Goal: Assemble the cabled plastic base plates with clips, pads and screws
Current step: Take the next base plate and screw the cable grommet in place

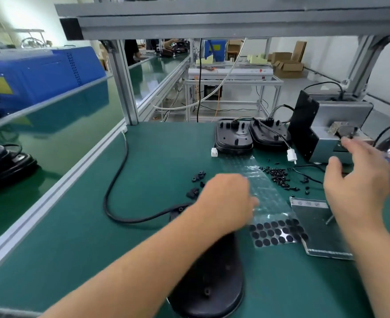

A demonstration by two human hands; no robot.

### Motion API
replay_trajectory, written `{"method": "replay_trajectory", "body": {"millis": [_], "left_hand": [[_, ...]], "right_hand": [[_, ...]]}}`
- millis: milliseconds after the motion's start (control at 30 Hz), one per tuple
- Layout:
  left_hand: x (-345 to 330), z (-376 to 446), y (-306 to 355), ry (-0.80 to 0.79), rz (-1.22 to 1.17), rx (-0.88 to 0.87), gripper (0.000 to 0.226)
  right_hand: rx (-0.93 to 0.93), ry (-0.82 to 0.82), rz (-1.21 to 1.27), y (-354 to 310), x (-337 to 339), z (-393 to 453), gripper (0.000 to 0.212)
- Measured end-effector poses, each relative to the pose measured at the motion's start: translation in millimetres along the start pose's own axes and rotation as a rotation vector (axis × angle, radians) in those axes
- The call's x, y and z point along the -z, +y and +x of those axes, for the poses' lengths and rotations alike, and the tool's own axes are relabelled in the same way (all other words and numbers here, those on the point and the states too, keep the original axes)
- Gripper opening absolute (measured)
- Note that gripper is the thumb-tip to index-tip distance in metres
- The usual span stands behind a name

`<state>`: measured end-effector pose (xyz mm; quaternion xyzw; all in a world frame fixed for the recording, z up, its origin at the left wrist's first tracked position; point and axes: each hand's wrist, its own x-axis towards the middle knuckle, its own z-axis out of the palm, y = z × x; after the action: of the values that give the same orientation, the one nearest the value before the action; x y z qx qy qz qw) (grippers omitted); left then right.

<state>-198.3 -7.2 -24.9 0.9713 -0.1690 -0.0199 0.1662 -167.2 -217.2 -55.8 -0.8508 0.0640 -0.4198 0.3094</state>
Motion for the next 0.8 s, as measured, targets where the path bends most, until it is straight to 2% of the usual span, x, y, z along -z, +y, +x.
{"method": "replay_trajectory", "body": {"millis": [67, 167, 200, 333, 467, 567, 667, 800], "left_hand": [[-36, -3, 38, -0.118, 0.139, -0.056, 0.033], [-63, 4, 59, -0.226, 0.206, 0.033, 0.068], [-61, 7, 59, -0.236, 0.232, 0.042, 0.07], [-55, 18, 46, -0.155, 0.186, -0.011, 0.049], [-51, 21, 39, -0.137, 0.083, 0.017, 0.055], [-50, 25, 37, -0.119, 0.047, 0.037, 0.056], [-48, 26, 35, -0.112, 0.014, 0.046, 0.052], [-37, 30, 31, -0.078, -0.062, 0.024, 0.041]], "right_hand": [[0.046, -0.065, 0.066, -3, -2, -3, 0.033], [0.086, -0.249, 0.094, -2, -1, -8, 0.029], [0.09, -0.343, 0.1, 0, -2, -9, 0.028], [0.068, -0.737, 0.126, 3, -3, -10, 0.036], [0.153, -0.997, 0.02, 5, -2, -6, 0.033], [0.181, -1.156, -0.017, 8, 2, -1, 0.039], [0.203, -1.186, -0.011, 11, 2, -2, 0.041], [0.138, -1.015, 0.086, 11, -1, -11, 0.025]]}}
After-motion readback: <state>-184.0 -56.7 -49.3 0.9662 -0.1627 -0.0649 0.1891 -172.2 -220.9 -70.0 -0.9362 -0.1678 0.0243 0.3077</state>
